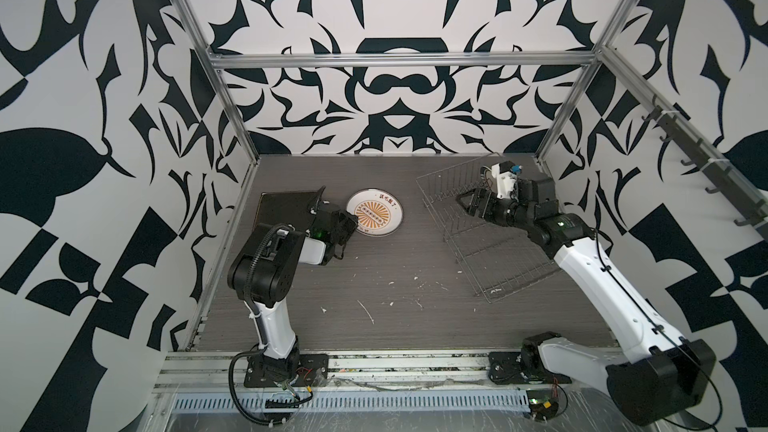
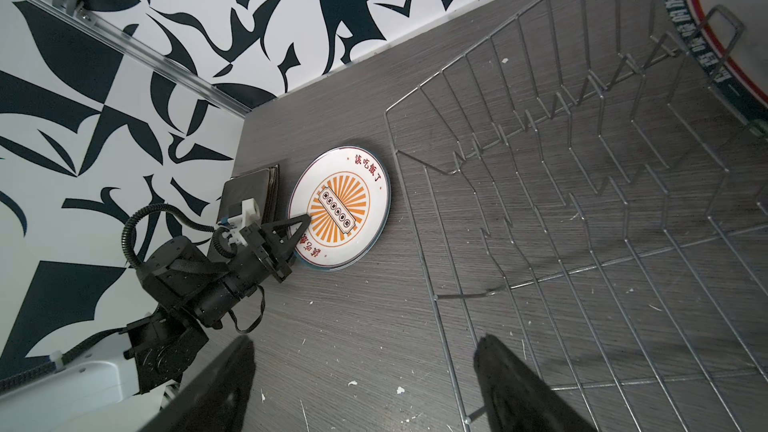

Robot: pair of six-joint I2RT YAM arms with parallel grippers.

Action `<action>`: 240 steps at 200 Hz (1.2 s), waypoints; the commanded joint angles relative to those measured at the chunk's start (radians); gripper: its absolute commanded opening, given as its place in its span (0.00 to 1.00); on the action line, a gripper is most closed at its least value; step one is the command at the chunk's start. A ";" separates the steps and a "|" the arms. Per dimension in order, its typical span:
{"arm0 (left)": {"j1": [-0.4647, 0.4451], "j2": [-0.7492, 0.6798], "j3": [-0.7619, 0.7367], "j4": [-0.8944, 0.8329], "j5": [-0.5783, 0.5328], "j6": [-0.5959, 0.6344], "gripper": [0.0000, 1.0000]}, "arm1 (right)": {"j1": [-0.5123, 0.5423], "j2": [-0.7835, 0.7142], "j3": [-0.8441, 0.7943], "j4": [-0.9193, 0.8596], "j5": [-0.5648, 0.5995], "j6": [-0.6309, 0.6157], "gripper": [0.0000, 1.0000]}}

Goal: Unload the plates from the dish rack
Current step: 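Lower the sunburst plate toward the table with the left gripper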

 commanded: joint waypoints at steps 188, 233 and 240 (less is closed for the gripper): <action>0.005 -0.020 0.083 -0.158 -0.029 -0.012 0.59 | -0.013 -0.042 0.018 -0.001 0.011 -0.023 0.87; 0.005 -0.048 0.086 -0.246 -0.076 -0.010 0.69 | -0.014 -0.050 0.016 -0.003 0.014 -0.027 0.87; 0.005 -0.051 0.085 -0.251 -0.079 -0.008 0.71 | -0.014 -0.051 0.014 -0.005 0.019 -0.029 0.87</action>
